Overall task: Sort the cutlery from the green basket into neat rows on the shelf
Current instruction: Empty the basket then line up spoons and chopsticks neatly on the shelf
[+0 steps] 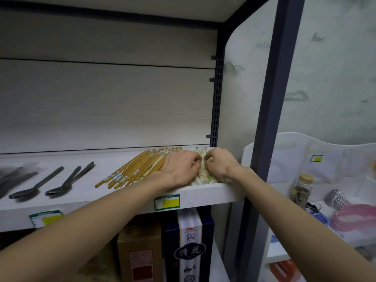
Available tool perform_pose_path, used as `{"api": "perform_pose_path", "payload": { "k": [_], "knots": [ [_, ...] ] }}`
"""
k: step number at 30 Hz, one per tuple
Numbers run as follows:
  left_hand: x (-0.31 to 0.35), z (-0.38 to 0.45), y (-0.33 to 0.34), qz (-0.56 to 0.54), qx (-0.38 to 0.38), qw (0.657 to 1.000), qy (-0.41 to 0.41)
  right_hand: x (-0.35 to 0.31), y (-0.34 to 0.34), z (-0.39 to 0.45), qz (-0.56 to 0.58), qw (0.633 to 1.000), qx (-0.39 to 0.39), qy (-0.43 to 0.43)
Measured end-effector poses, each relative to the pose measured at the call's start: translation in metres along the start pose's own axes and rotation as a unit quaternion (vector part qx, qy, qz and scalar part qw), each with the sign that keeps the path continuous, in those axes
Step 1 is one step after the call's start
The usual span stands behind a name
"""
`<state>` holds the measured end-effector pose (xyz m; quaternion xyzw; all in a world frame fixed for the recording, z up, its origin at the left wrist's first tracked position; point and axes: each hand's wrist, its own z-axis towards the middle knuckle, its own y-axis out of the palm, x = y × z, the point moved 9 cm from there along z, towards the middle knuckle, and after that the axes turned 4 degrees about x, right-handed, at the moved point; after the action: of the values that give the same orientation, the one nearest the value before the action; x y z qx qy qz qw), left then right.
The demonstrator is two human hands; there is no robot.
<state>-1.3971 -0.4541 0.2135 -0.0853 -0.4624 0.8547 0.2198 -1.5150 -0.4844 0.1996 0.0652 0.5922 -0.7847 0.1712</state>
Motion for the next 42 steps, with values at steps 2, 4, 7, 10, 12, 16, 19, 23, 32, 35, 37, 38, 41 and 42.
{"api": "perform_pose_path", "payload": {
  "k": [2, 4, 7, 10, 12, 16, 19, 23, 32, 35, 37, 38, 41, 42],
  "knots": [
    [-0.019, 0.002, -0.01, -0.039, 0.012, 0.997, -0.062, -0.007, -0.007, 0.009, 0.022, 1.0, 0.015, 0.013],
    [-0.042, 0.005, -0.019, -0.055, 0.009, 0.992, -0.111, -0.019, -0.009, 0.015, 0.026, 0.999, 0.018, 0.012],
    [-0.079, 0.007, -0.021, -0.023, -0.045, 0.987, -0.153, -0.038, -0.003, 0.021, 0.021, 1.0, 0.013, 0.005],
    [-0.111, -0.001, -0.019, 0.017, -0.08, 0.982, -0.172, -0.056, 0.008, 0.025, 0.019, 1.0, -0.002, -0.002],
    [-0.124, -0.006, -0.017, 0.033, -0.091, 0.98, -0.172, -0.065, 0.014, 0.028, 0.013, 1.0, -0.014, -0.002],
    [-0.144, -0.015, -0.018, 0.05, -0.111, 0.977, -0.177, -0.081, 0.019, 0.035, 0.002, 0.999, -0.031, 0.023],
    [-0.153, -0.019, -0.018, 0.043, -0.132, 0.973, -0.184, -0.09, 0.029, 0.039, 0.023, 0.997, -0.065, 0.045],
    [-0.16, -0.021, -0.019, 0.036, -0.135, 0.971, -0.192, -0.098, 0.045, 0.04, 0.059, 0.989, -0.113, 0.076],
    [-0.177, -0.025, -0.012, -0.033, -0.154, 0.958, -0.241, -0.106, 0.047, 0.053, 0.11, 0.987, -0.096, 0.07],
    [-0.18, -0.025, -0.013, -0.05, -0.156, 0.956, -0.245, -0.123, 0.059, 0.052, 0.119, 0.983, -0.129, 0.055],
    [-0.186, -0.027, -0.013, -0.063, -0.156, 0.954, -0.247, -0.131, 0.065, 0.051, 0.108, 0.982, -0.14, 0.061],
    [-0.188, -0.028, -0.012, -0.07, -0.157, 0.954, -0.246, -0.133, 0.067, 0.052, 0.103, 0.983, -0.139, 0.068],
    [-0.194, -0.03, -0.011, -0.094, -0.155, 0.952, -0.245, -0.137, 0.069, 0.054, 0.09, 0.981, -0.151, 0.084],
    [-0.197, -0.031, -0.011, -0.102, -0.154, 0.951, -0.247, -0.139, 0.069, 0.054, 0.092, 0.98, -0.156, 0.087]
  ]
}}
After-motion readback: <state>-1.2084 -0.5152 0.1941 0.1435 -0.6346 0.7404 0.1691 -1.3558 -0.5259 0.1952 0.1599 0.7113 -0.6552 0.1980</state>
